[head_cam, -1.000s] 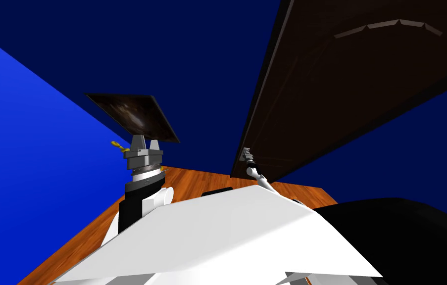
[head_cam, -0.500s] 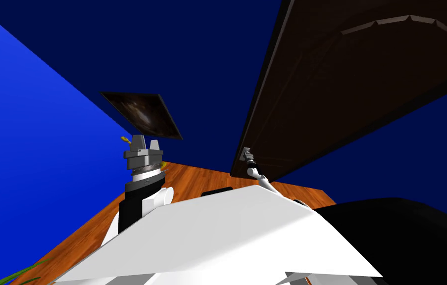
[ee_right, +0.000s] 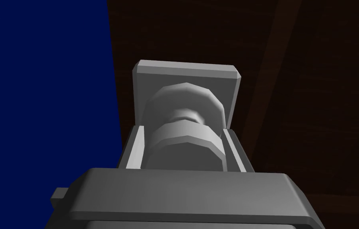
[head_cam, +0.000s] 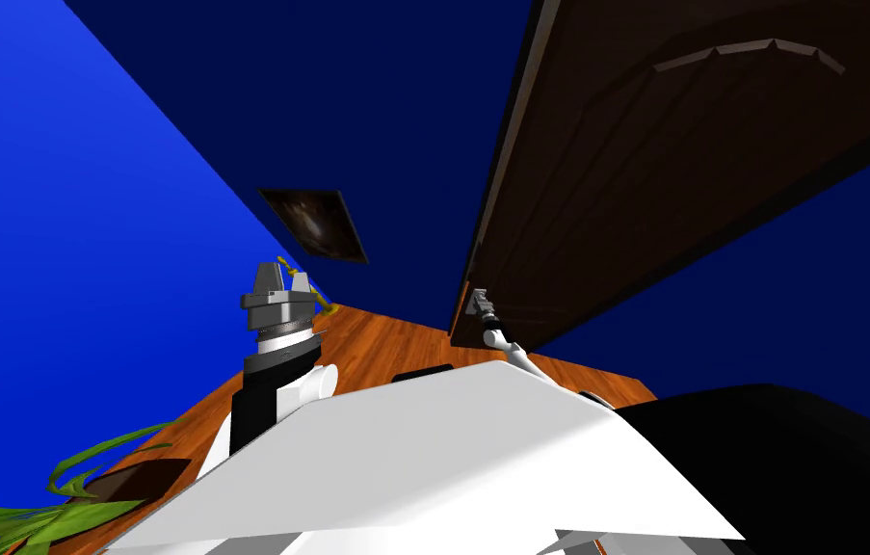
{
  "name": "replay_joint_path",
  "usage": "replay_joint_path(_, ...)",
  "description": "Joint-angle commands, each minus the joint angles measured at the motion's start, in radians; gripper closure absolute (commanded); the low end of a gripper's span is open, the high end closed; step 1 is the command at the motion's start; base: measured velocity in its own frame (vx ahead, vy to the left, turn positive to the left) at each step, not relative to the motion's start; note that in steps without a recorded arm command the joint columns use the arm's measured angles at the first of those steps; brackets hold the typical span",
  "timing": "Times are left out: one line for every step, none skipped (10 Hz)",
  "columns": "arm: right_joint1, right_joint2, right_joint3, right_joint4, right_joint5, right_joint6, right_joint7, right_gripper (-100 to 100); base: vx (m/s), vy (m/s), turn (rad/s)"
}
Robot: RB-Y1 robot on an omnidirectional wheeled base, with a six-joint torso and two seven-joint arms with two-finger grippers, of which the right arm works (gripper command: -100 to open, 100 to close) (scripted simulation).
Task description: Pull the door open
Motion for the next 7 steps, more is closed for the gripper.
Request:
replay_joint_path(0.009, -0.019, 0.017, -0.013, 0.000, -0.007, -0.023, 100, -0.225, -0.040, 0.120)
replay_joint_path(0.013, -0.027, 0.024, -0.018, 0.001, -0.009, -0.032, 100, -0.219, -0.089, 0.128)
replay_joint_path(0.009, -0.021, 0.021, -0.007, 0.001, -0.007, -0.026, 100, -0.094, -0.041, 0.049)
replay_joint_path(0.018, -0.034, 0.040, -0.016, 0.004, -0.013, -0.042, 100, -0.129, -0.042, 0.116)
replay_joint_path(0.023, -0.043, 0.047, -0.021, 0.005, -0.017, -0.050, 100, -0.227, -0.049, 0.149)
replay_joint_path(0.027, -0.052, 0.056, -0.027, 0.007, -0.021, -0.059, 100, -0.232, -0.047, 0.101)
replay_joint_path(0.035, -0.068, 0.071, -0.036, 0.009, -0.029, -0.074, 100, -0.256, -0.057, 0.129)
